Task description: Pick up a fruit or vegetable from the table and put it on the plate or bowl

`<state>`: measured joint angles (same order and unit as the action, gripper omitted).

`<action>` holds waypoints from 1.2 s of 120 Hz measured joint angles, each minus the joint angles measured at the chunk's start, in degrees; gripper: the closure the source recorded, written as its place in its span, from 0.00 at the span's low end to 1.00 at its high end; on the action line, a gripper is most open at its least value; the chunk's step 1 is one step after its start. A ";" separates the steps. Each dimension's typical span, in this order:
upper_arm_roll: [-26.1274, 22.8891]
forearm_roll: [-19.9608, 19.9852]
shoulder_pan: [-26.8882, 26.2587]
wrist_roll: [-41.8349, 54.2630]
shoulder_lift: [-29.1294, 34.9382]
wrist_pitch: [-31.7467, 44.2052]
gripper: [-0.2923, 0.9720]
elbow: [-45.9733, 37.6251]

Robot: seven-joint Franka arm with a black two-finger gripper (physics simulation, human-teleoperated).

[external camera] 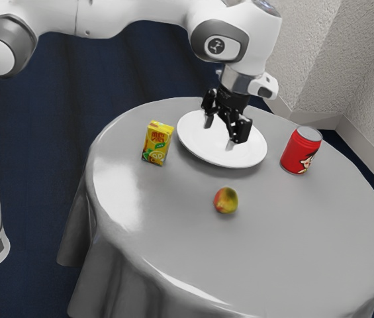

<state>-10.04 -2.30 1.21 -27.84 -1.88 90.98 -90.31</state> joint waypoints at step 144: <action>-0.39 5.45 -0.46 -8.61 -1.14 20.88 0.23 -14.81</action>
<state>-10.43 3.15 0.76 -36.44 -3.02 111.86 -105.12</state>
